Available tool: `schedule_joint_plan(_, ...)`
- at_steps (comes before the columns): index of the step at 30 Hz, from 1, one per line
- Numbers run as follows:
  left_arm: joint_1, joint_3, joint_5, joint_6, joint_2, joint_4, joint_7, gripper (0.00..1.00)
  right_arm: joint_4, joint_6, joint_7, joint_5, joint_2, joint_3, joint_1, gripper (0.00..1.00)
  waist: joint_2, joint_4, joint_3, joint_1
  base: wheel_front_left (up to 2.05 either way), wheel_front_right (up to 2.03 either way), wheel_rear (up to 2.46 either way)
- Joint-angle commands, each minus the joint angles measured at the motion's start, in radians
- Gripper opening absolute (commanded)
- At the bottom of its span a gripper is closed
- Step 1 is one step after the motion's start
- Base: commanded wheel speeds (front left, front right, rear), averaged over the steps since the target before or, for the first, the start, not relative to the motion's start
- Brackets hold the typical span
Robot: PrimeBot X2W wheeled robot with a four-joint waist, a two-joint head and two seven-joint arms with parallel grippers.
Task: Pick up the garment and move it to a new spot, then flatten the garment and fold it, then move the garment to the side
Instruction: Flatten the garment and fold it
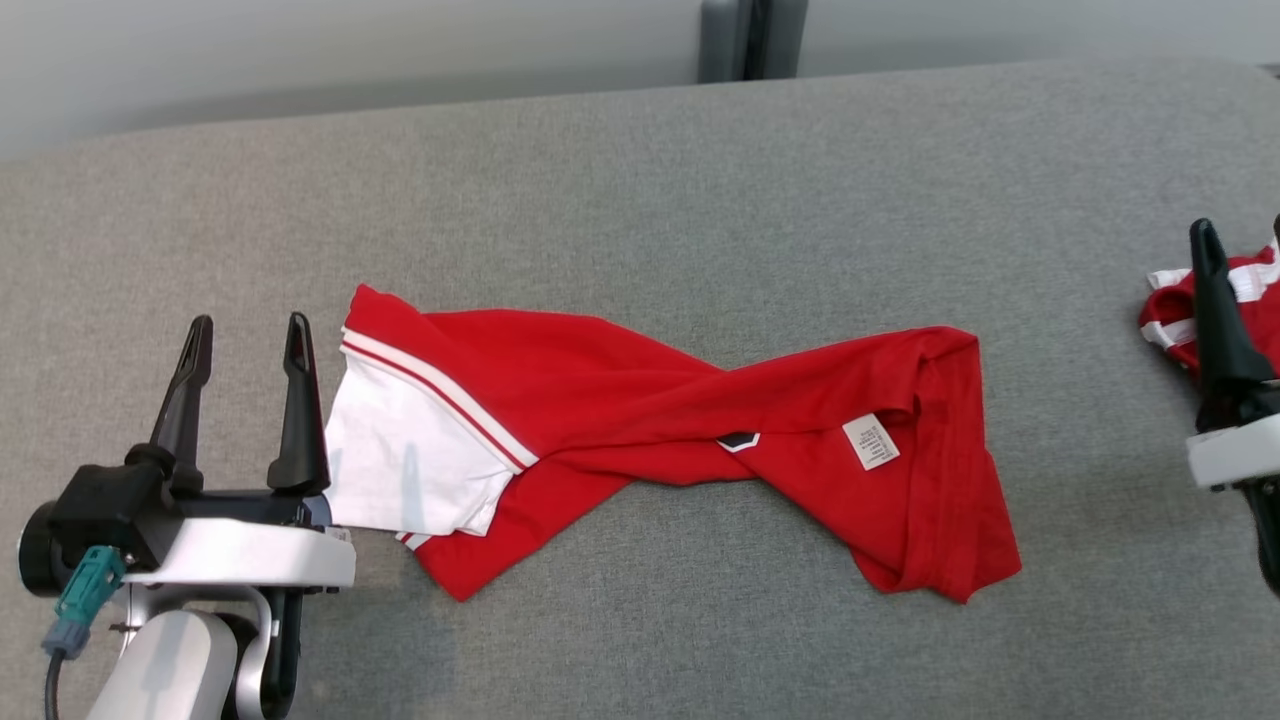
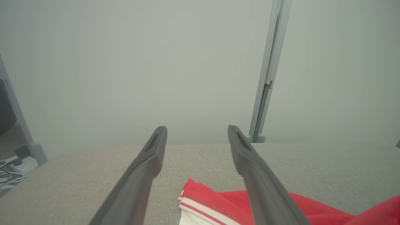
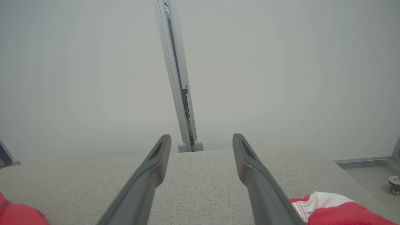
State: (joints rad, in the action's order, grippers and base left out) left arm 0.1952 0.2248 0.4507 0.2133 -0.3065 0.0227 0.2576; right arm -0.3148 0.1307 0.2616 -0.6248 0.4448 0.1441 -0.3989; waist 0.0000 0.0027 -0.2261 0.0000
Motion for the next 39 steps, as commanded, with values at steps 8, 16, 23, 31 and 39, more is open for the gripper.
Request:
schedule_joint_plan(8, -0.061, 0.000, 0.002, 0.025, -0.009, 0.003, 0.001, 1.00, 0.162, 0.000, 0.004, 0.276, -0.168, -0.100, 0.185, 1.00, 0.0000, -0.021, 0.072, 0.0000, 0.00, 0.00, 0.00)
schedule_joint_plan(16, -0.125, 0.008, 0.007, 0.040, -0.015, -0.002, -0.014, 1.00, 0.276, 0.000, -0.054, 0.372, -0.268, -0.157, 0.347, 1.00, 0.0000, -0.031, 0.117, 0.0000, 0.00, 0.00, 0.00)
schedule_joint_plan(23, -0.143, 0.015, 0.005, 0.049, -0.024, -0.022, -0.030, 1.00, 0.342, 0.000, -0.097, 0.392, -0.297, -0.184, 0.399, 1.00, 0.0000, -0.026, 0.123, 0.0000, 0.00, 0.00, 0.00)
schedule_joint_plan(31, -0.128, 0.021, 0.004, 0.051, -0.026, -0.033, -0.035, 1.00, 0.356, 0.000, -0.119, 0.400, -0.293, -0.184, 0.390, 1.00, 0.0000, -0.012, 0.117, 0.0000, 0.00, 0.00, 0.00)
schedule_joint_plan(39, -0.100, 0.035, -0.001, 0.045, -0.017, -0.042, -0.031, 1.00, 0.306, 0.000, -0.193, 0.438, -0.236, -0.082, 0.345, 1.00, 0.0000, 0.036, 0.082, 0.0000, 0.00, 0.00, 0.00)
